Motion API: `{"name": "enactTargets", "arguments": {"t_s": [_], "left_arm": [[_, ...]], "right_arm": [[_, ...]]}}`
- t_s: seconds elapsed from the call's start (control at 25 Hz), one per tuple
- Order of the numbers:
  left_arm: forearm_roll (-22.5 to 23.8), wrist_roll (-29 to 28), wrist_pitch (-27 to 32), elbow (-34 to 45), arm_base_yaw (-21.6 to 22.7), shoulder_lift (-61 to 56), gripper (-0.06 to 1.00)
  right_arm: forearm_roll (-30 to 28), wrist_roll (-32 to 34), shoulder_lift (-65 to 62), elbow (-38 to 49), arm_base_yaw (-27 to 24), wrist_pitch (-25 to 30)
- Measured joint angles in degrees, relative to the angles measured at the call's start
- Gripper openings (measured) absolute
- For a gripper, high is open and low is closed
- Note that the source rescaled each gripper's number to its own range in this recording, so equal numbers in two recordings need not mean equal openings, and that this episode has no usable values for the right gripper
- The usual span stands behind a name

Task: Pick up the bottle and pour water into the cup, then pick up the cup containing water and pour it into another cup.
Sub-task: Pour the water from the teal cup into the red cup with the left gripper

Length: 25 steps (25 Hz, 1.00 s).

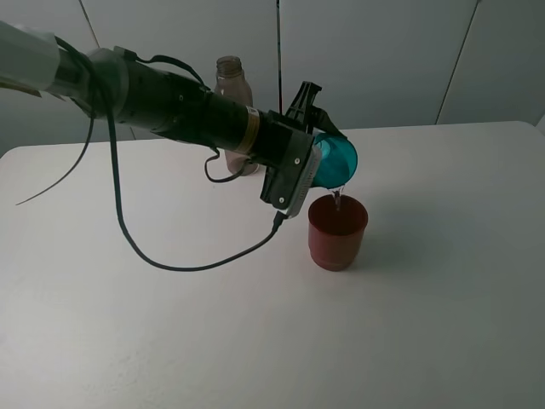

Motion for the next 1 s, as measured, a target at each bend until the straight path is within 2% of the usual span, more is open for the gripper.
{"name": "enactTargets", "arguments": {"t_s": [0.76,1.0], "left_arm": [[-4.06,10.64,0.82,0.0,-0.13,0.0,0.02],[-7.07,15.73,1.0,0.0,-0.17,-0.02,0.02]], "right_arm": [[0.0,0.22,0.0,0.0,0.0,0.0],[0.0,0.38,0.0,0.0,0.0,0.0]]}}
